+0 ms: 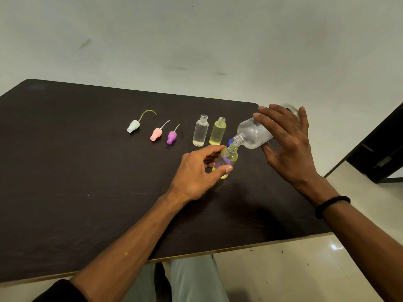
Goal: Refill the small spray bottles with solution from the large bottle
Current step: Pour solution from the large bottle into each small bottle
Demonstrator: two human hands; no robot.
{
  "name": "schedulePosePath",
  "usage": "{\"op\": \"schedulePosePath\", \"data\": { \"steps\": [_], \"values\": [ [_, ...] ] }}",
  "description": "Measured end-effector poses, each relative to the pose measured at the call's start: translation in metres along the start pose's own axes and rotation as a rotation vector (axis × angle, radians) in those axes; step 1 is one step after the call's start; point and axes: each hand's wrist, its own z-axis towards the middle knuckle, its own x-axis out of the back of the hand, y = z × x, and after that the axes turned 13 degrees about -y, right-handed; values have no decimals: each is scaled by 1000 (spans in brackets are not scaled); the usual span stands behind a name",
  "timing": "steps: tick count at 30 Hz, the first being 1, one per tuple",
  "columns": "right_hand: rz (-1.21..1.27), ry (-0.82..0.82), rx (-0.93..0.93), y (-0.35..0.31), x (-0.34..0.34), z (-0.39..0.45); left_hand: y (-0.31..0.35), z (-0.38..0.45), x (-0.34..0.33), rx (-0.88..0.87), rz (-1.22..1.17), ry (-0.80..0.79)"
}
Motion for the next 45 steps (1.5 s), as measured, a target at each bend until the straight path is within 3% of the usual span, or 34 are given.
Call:
{"op": "schedulePosePath", "data": {
  "steps": [45],
  "values": [
    [-58, 15, 55, 3, 2, 2, 0, 1, 0, 19, 27, 10]
  ]
}}
